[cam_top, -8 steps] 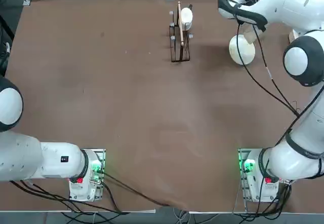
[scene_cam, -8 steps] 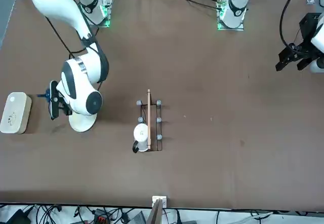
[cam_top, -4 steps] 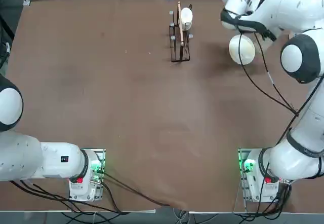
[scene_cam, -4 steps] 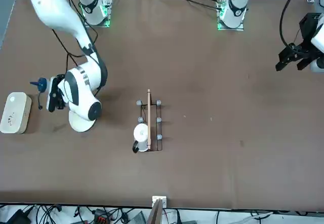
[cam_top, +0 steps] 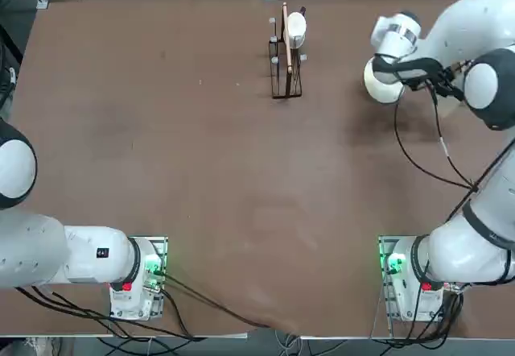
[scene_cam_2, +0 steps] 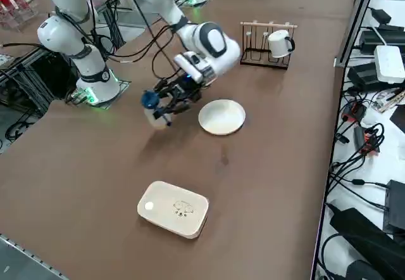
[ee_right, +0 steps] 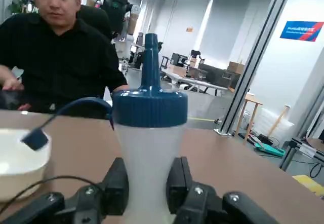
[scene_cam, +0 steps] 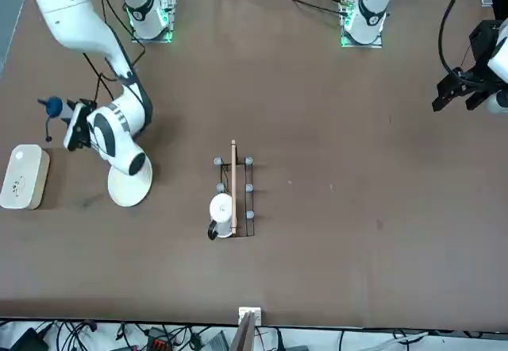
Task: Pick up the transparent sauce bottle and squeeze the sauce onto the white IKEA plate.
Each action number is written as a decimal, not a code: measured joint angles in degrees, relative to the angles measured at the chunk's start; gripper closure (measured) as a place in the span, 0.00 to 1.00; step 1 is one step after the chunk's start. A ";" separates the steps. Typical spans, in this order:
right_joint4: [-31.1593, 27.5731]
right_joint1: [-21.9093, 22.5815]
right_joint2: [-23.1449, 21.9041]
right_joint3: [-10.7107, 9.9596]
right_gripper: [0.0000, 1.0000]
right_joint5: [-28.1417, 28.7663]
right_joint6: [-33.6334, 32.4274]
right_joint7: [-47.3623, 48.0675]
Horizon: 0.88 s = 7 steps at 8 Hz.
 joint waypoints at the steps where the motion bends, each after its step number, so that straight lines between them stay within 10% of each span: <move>1: -4.84 -2.55 -1.72 -0.03 0.61 -2.10 2.16 4.08; 7: -16.64 -20.63 -0.37 -0.25 0.61 -15.65 7.62 18.71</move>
